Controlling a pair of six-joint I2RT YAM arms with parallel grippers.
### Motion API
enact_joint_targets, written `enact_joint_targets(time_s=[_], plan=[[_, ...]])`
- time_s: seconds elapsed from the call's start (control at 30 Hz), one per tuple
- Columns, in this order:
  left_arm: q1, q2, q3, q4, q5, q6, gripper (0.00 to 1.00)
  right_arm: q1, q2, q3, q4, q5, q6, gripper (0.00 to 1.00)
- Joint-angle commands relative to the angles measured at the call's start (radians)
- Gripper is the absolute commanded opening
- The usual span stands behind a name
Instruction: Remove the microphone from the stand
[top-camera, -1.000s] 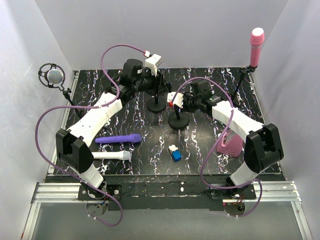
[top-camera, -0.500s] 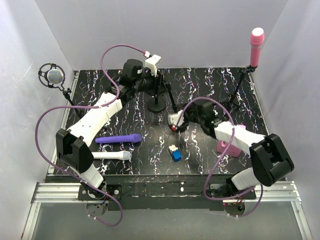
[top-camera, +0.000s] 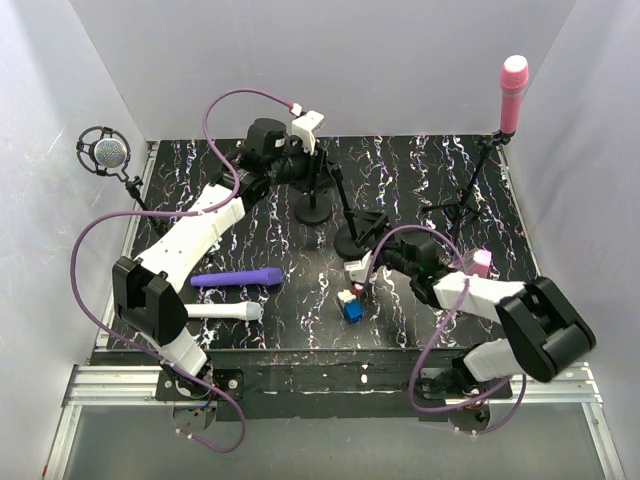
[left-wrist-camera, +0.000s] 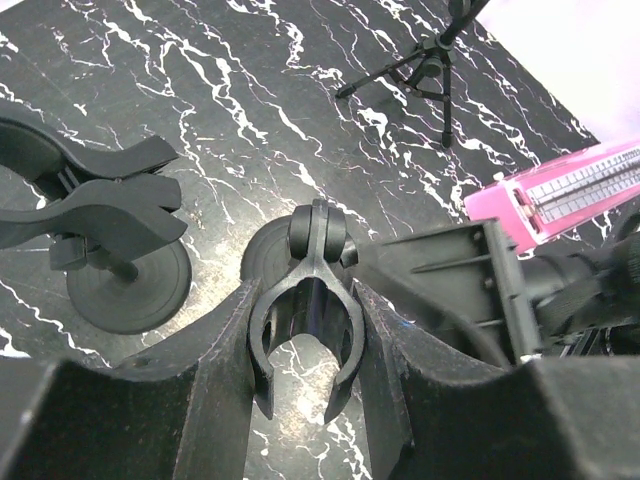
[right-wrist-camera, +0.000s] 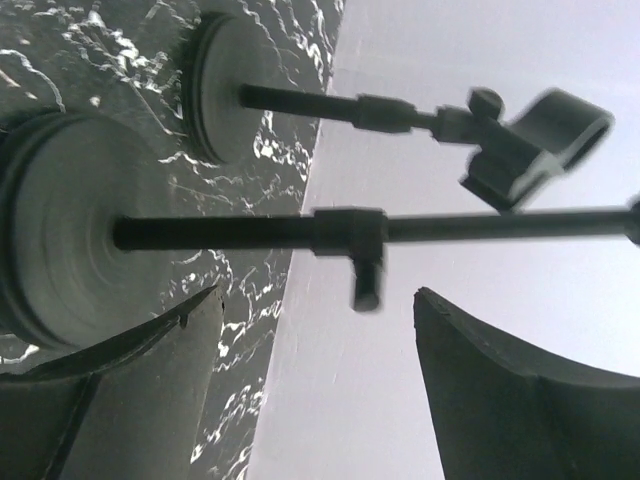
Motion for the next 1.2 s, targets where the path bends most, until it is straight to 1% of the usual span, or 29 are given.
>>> enact_joint_targets(time_s=[0.0, 0.1, 0.13, 0.2, 0.27, 0.33, 0.4, 0.47, 0.53, 0.6, 0.67, 0.77, 0.97, 1.17], plan=[[-0.017, 0.015, 0.057, -0.037, 0.077, 0.071, 0.0, -0.01, -0.177, 0.084, -0.248, 0.087, 0.277, 0.84], [-0.034, 0.058, 0.1, -0.047, 0.058, 0.096, 0.0, -0.028, -0.241, 0.234, -0.542, 0.186, 0.613, 0.86], [-0.037, 0.075, 0.114, -0.049, 0.051, 0.096, 0.0, -0.038, -0.254, 0.28, -0.659, 0.203, 0.725, 0.86], [-0.046, 0.104, 0.137, -0.047, 0.044, 0.07, 0.0, -0.053, -0.276, 0.345, -0.807, 0.207, 0.915, 0.85], [-0.052, 0.123, 0.149, -0.047, 0.051, 0.048, 0.11, -0.062, -0.29, 0.38, -0.896, 0.203, 1.063, 0.82], [-0.058, 0.135, 0.154, -0.043, 0.086, 0.043, 0.24, -0.068, -0.31, 0.397, -0.953, 0.186, 1.182, 0.82], [-0.061, 0.14, 0.158, -0.043, 0.127, 0.04, 0.49, -0.075, -0.337, 0.409, -0.988, 0.134, 1.271, 0.82], [-0.063, 0.138, 0.163, -0.037, 0.143, 0.034, 0.65, -0.075, -0.356, 0.415, -1.004, 0.064, 1.322, 0.84], [-0.063, 0.127, 0.163, -0.018, 0.149, 0.03, 0.74, -0.076, -0.354, 0.428, -1.03, 0.01, 1.358, 0.85], [-0.063, 0.111, 0.17, -0.003, 0.167, 0.045, 0.8, -0.079, -0.34, 0.47, -1.073, -0.012, 1.397, 0.85], [-0.063, 0.106, 0.186, 0.011, 0.182, 0.051, 0.81, -0.084, -0.328, 0.507, -1.106, -0.032, 1.422, 0.85], [-0.061, 0.103, 0.21, 0.02, 0.207, 0.054, 0.83, -0.094, -0.33, 0.547, -1.108, -0.075, 1.441, 0.85], [-0.061, 0.098, 0.255, 0.019, 0.19, 0.069, 0.84, -0.102, -0.287, 0.639, -1.108, -0.11, 1.459, 0.86], [-0.052, 0.063, 0.272, -0.055, 0.129, 0.175, 0.84, -0.104, -0.189, 0.668, -1.062, -0.121, 1.341, 0.86]])
